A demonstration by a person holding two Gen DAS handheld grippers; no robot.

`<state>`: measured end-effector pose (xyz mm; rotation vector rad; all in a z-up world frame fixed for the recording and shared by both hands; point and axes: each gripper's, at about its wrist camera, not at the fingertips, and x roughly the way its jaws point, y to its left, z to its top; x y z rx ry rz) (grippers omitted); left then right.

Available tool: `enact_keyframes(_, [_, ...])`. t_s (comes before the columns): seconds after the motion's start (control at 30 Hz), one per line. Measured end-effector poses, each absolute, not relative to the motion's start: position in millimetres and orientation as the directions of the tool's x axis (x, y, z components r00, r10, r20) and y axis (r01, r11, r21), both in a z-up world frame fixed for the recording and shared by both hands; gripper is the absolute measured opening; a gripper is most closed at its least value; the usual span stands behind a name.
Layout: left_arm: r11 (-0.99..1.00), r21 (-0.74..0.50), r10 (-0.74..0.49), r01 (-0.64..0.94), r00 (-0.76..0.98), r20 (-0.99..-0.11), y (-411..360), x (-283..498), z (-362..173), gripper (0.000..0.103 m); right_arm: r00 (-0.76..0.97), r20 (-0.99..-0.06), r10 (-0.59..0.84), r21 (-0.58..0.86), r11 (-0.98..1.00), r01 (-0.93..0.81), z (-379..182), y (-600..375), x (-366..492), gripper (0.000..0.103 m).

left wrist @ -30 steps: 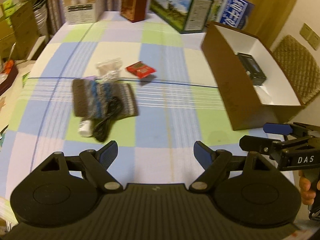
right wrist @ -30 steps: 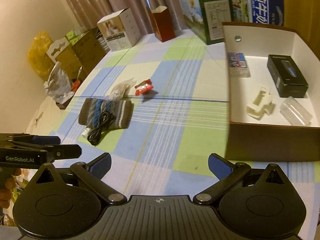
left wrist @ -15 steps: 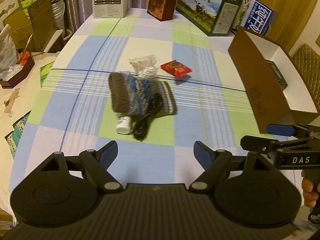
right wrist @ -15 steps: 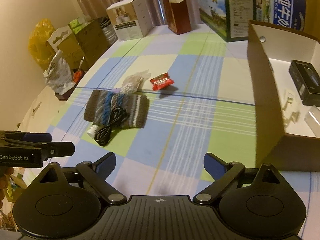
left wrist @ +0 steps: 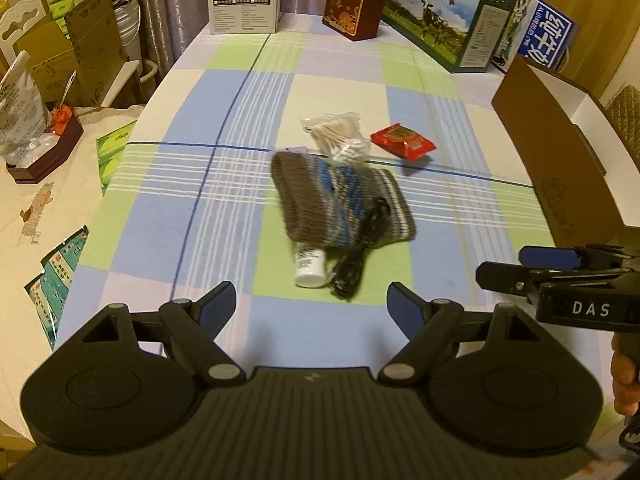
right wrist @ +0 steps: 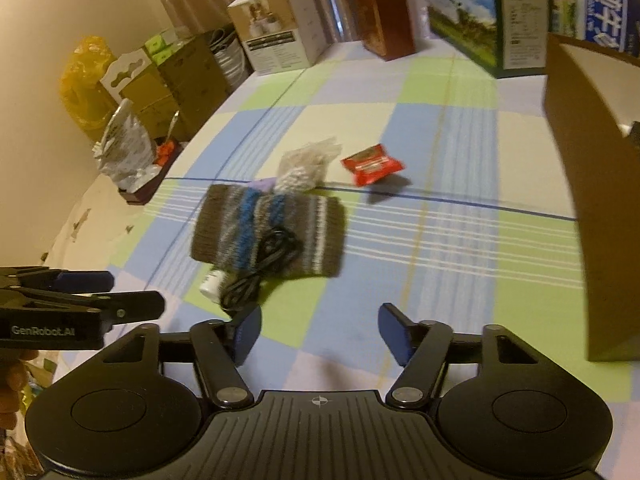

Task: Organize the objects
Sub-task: 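Move both tools back over the table toward the black cable and knitted sleeve, then close the right tool on the black USB cable while the left grasps the knitted sleeve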

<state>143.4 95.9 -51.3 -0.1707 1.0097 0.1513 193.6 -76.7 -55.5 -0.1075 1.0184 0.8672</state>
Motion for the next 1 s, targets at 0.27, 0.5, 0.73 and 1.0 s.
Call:
enact_keyframes(0.27, [0.975, -0.062, 0.054, -0.211, 0.503, -0.863, 118.2, 154.2, -68.6, 0.079, 0.175, -0.784, 0.595, 0.342, 0.649, -0.68, -75.1, -38.9, 192.2, 0.035])
enact_keyframes(0.5, [0.974, -0.05, 0.062, -0.221, 0.475, -0.878, 136.5, 164.8, -83.5, 0.079, 0.146, -0.787, 0.599, 0.368, 0.646, -0.669, -87.1, -14.7, 196.8, 0.035])
enact_keyframes(0.73, [0.977, -0.043, 0.061, -0.21, 0.467, -0.882, 148.2, 175.4, -88.0, 0.079, 0.147, -0.786, 0.6, 0.391, 0.667, -0.635, -94.7, 1.0, 205.5, 0.035])
enact_keyframes(1.0, [0.98, -0.037, 0.058, -0.195, 0.462, -0.885, 153.9, 185.8, -90.3, 0.079, 0.125, -0.804, 0.581, 0.4, 0.684, -0.61, -108.3, 15.3, 208.3, 0.029])
